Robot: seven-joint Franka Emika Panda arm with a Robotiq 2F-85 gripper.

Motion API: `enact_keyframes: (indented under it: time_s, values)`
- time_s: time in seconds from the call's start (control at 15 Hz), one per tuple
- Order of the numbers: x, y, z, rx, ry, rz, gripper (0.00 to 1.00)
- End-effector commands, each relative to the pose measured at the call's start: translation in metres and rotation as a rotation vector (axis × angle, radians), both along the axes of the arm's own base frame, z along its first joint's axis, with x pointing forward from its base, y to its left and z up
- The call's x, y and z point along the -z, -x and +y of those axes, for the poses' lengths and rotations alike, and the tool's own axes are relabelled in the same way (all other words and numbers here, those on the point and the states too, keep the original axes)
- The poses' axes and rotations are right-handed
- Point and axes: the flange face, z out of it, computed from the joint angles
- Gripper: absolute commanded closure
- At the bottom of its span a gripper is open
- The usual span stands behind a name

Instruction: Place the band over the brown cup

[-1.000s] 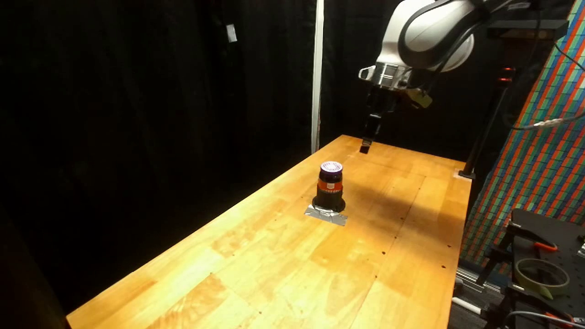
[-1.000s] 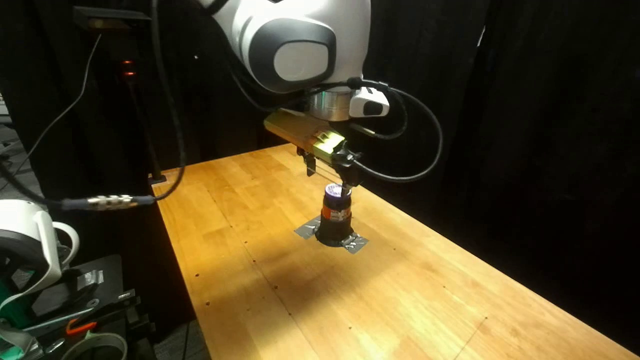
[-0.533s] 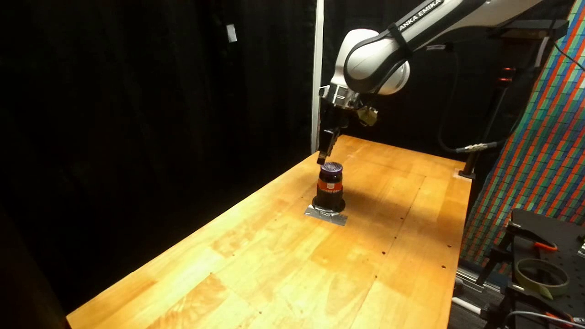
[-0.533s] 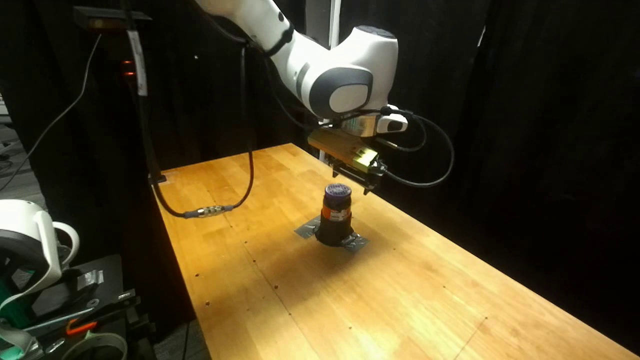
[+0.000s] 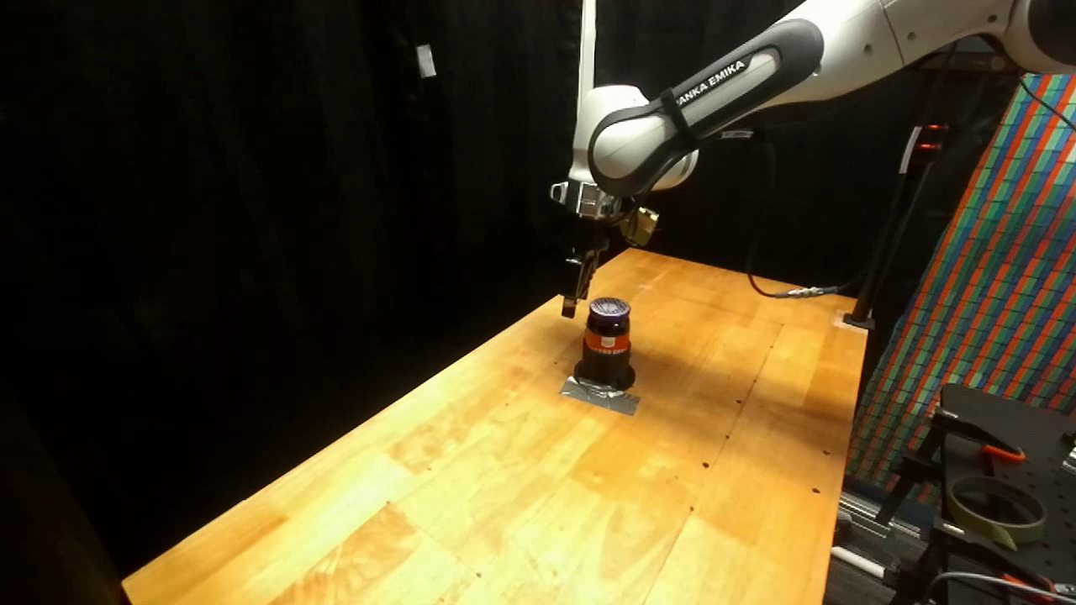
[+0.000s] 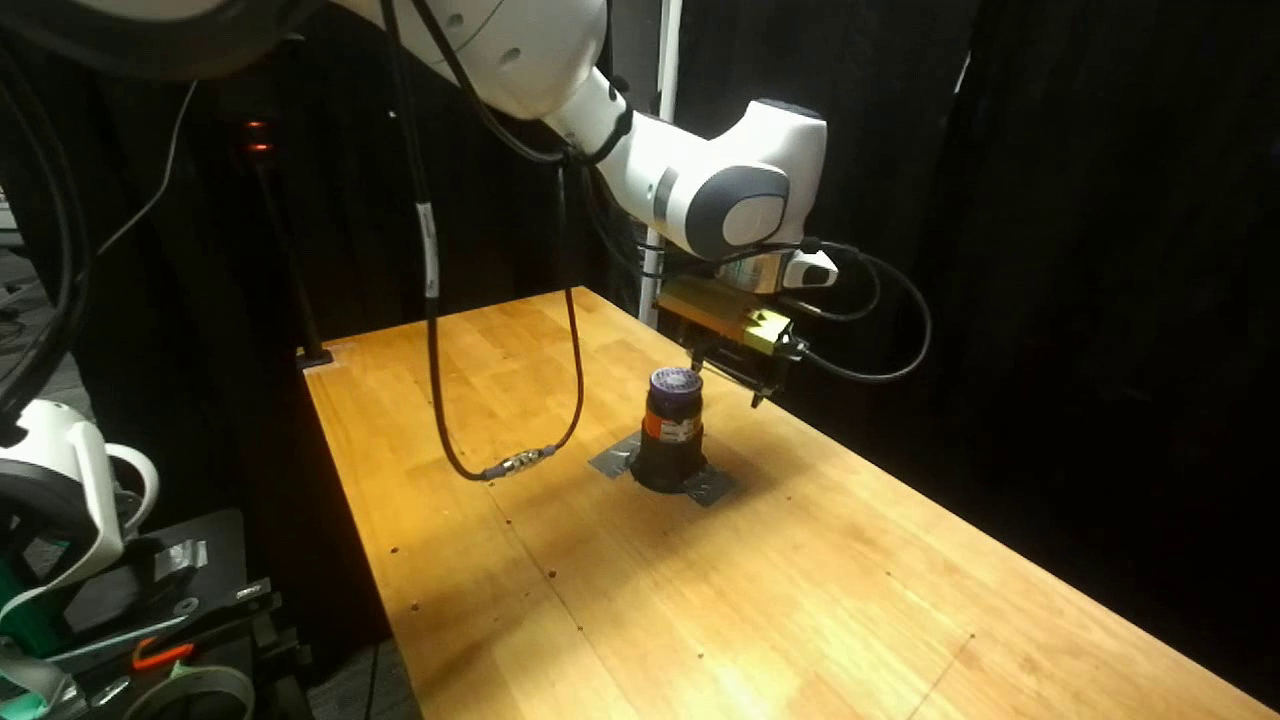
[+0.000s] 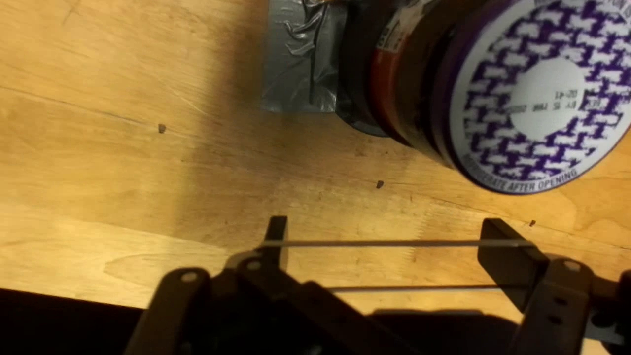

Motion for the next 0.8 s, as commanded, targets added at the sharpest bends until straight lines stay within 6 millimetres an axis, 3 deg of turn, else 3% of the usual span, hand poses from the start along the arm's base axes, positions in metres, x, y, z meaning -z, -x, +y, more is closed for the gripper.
enact_keyframes:
  time_s: [0.0,0.73]
  values:
    - [-0.015,-0.016,0.011,-0.002,0.027,0.023,0.00]
    - [-0.011,0.003,0.030,-0.053,0.063,0.259,0.00]
